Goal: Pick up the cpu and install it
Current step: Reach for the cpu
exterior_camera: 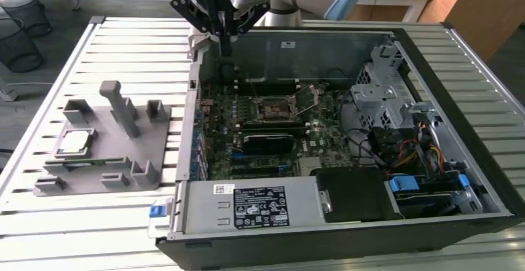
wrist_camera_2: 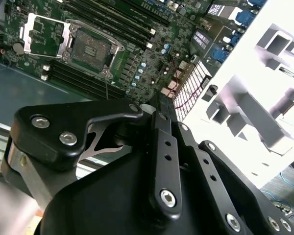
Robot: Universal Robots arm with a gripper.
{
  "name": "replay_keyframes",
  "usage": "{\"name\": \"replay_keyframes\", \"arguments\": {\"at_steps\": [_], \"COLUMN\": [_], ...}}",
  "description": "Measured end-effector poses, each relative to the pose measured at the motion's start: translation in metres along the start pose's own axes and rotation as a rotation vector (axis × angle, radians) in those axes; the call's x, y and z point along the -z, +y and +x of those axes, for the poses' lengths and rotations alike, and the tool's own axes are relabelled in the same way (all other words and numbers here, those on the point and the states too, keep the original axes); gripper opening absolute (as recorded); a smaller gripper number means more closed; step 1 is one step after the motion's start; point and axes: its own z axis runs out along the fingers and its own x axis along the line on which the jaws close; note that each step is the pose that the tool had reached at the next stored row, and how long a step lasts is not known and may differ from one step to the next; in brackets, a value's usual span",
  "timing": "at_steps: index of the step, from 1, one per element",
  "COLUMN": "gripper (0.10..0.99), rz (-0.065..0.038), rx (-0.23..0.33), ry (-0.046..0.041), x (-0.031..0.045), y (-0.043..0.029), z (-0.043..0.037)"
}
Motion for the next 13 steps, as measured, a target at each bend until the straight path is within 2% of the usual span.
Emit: {"name": "replay_keyframes", "arguments": {"at_steps": [13], "gripper": [0.106], "rz": [0.000], "rx": [0.000], "ry": [0.0000], "x": [0.0001], "y": [-0.0007], "z": [0.0098]}}
